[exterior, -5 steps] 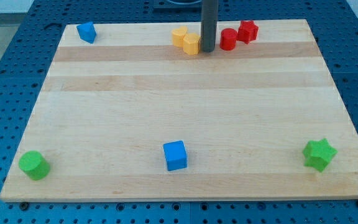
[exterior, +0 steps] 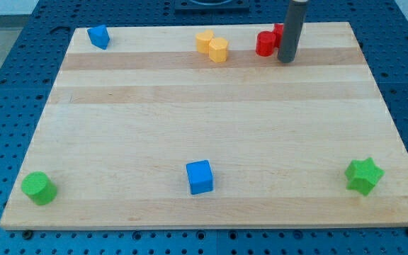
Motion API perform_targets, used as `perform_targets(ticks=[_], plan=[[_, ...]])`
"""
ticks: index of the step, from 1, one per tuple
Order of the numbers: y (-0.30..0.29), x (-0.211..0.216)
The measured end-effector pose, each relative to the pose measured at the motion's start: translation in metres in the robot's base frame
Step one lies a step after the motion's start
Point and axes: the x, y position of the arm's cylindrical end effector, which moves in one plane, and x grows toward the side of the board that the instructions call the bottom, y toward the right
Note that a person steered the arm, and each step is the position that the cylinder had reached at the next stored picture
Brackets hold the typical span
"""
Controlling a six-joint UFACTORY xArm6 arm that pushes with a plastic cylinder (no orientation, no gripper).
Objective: Push the red circle above the yellow heart
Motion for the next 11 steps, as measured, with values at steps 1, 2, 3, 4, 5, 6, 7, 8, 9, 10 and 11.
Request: perform_targets(ticks=[1,2,3,4,5,6,7,8,9,10,11], plan=[[-0.002,-0.025],[-0.013,-0.040],[-0.030,-0.041],[-0.030,-0.038],[-0.034,-0.033],[-0.033,-0.028],[-0.045,-0.026],[-0.068,-0.031],[-0.088,-0.040],[-0.113,-0.045],[-0.130,-0.048]])
